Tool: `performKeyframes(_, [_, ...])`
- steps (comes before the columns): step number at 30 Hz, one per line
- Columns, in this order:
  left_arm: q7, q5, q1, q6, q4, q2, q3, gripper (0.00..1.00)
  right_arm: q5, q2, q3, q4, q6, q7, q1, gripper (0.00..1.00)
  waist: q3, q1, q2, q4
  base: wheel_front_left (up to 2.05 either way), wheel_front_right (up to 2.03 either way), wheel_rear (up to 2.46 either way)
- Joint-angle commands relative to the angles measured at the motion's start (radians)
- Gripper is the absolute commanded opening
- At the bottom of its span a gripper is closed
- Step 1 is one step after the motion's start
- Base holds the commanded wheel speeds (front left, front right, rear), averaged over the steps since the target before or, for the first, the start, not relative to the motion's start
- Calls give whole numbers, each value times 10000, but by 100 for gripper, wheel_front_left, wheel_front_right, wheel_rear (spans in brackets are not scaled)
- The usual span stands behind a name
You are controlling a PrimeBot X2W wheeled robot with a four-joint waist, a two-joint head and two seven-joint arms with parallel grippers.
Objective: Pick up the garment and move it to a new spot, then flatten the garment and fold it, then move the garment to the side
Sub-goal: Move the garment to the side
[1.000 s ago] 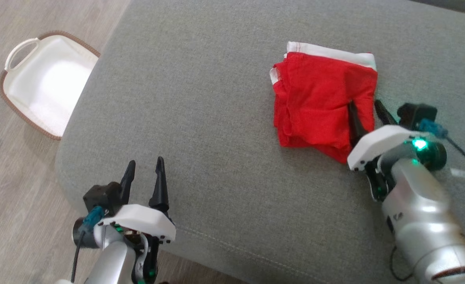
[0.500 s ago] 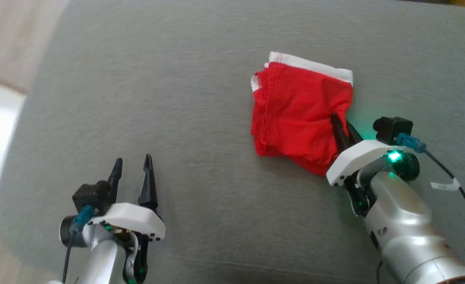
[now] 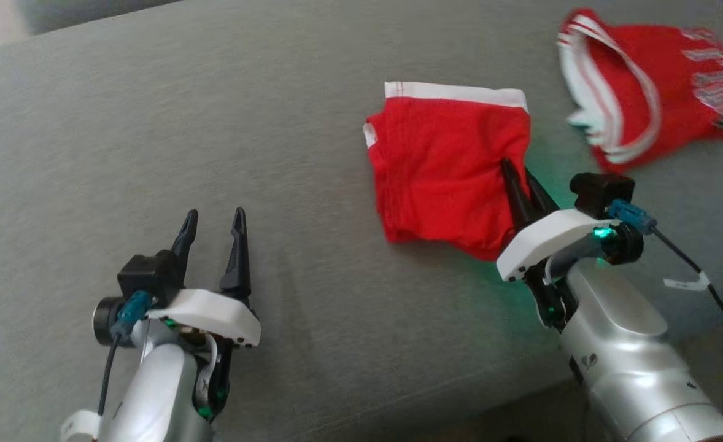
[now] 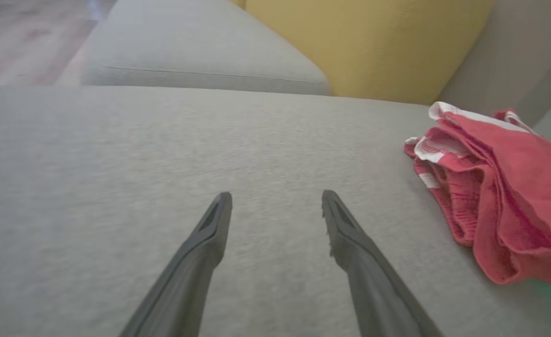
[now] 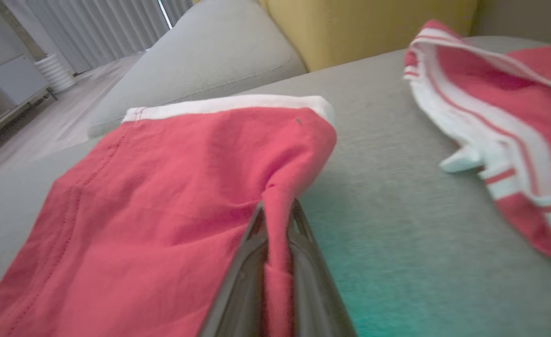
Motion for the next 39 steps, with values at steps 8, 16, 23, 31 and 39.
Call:
performKeyframes(8, [-53, 196, -355, -127, -225, 139, 289, 100, -1046, 75, -400, -721, 65, -133, -526, 0, 575, 0, 0, -1356, 0, 0, 0])
performKeyframes(16, [-53, 334, -228, -189, -100, 139, 608, 100, -2606, -900, -1533, -315, 65, 565, -2364, 0, 840, 0, 0, -863, 0, 0, 0])
performKeyframes(23, [-53, 268, -159, -207, -89, 139, 703, 100, -3918, -2259, -2923, 433, 65, 1354, -3046, 0, 942, 0, 0, -291, 0, 0, 0])
performKeyframes(31, [-53, 121, -50, -184, -77, 139, 713, 100, -4867, -2840, -4656, 687, 65, 1539, -3087, 100, 960, 0, 0, -30, 0, 0, 0])
performKeyframes(39, [-53, 225, 66, 21, -163, 139, 1100, 100, -5514, -2094, -5411, -242, 65, 597, -2850, 100, 756, 0, 0, 47, 0, 0, 0])
